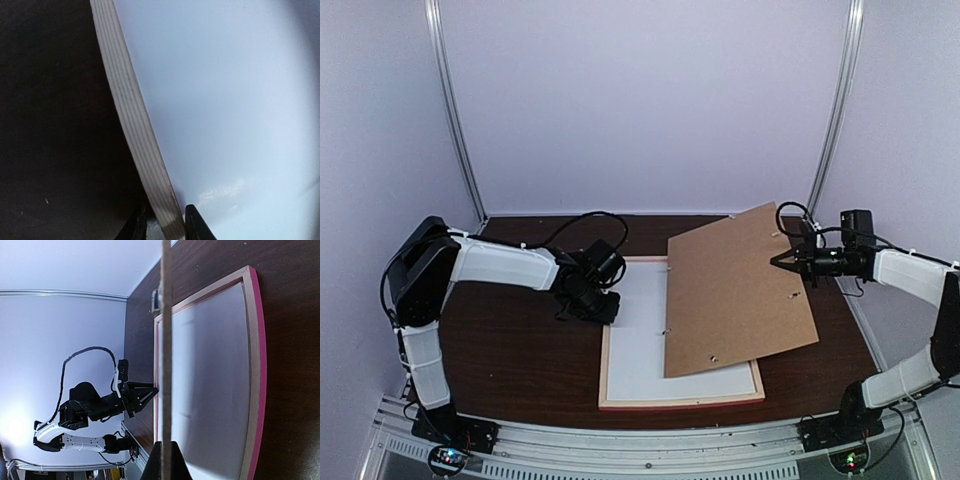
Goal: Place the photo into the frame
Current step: Move the frame body to the center of the board, then adjust the fastener on the backboard.
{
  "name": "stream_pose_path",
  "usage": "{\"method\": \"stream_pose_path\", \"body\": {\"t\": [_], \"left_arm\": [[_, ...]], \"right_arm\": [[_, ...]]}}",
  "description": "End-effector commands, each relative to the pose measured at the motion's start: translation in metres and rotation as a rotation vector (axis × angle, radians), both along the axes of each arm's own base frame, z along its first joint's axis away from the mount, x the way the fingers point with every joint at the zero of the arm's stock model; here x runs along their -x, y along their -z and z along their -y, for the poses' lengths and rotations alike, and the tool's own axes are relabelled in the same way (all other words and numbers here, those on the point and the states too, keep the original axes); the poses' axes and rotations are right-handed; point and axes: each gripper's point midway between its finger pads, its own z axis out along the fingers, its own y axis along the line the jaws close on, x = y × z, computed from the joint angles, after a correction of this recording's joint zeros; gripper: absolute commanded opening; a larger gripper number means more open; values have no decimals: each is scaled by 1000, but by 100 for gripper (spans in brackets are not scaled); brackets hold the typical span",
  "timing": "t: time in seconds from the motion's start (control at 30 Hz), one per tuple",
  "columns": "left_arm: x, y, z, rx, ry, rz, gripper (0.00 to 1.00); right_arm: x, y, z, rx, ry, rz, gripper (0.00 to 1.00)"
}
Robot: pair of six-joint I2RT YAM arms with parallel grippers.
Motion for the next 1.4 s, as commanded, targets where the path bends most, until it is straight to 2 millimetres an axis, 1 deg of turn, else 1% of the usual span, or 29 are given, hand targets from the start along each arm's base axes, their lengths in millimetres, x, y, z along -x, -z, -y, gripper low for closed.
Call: {"method": "stream_pose_path", "body": {"t": [0.0, 0.03, 0.1, 0.13, 0.23, 0.33, 0.43, 0.53, 0.63, 0.73, 0.87, 1.0, 1.37], "left_arm": [[4, -14, -4, 51, -27, 7, 29], [4, -18, -4, 58, -26, 12, 32], [4, -27, -6, 72, -26, 22, 40], [3, -32, -7, 83, -28, 27, 46], [-1, -55, -12, 126, -37, 58, 62], [-4, -75, -26, 126, -50, 104, 72], [-9, -91, -50, 95, -87, 156, 79], [-14, -105, -74, 77, -129, 196, 83], [-19, -115, -95, 74, -168, 226, 85], [-21, -127, -105, 61, -179, 265, 87], [-23, -134, -109, 36, -168, 284, 92], [-24, -131, -108, 19, -152, 264, 97], [-24, -120, -103, 14, -137, 233, 98]], "right_arm": [[-10, -33, -16, -29, -48, 109, 0], [-11, -33, -17, -31, -50, 110, 0], [-10, -33, -31, -34, -78, 110, 0], [-9, -33, -36, -37, -87, 108, 0], [-9, -30, -51, -50, -109, 106, 0], [-8, -31, -70, -88, -138, 112, 0], [-6, -30, -90, -129, -167, 102, 0], [-5, -24, -103, -134, -179, 88, 0], [-5, -15, -112, -138, -180, 69, 0], [-7, -8, -118, -149, -173, 63, 0], [-7, 6, -127, -155, -170, 42, 0], [-8, 16, -127, -161, -149, 32, 0], [-4, 27, -122, -131, -121, 16, 0]]}}
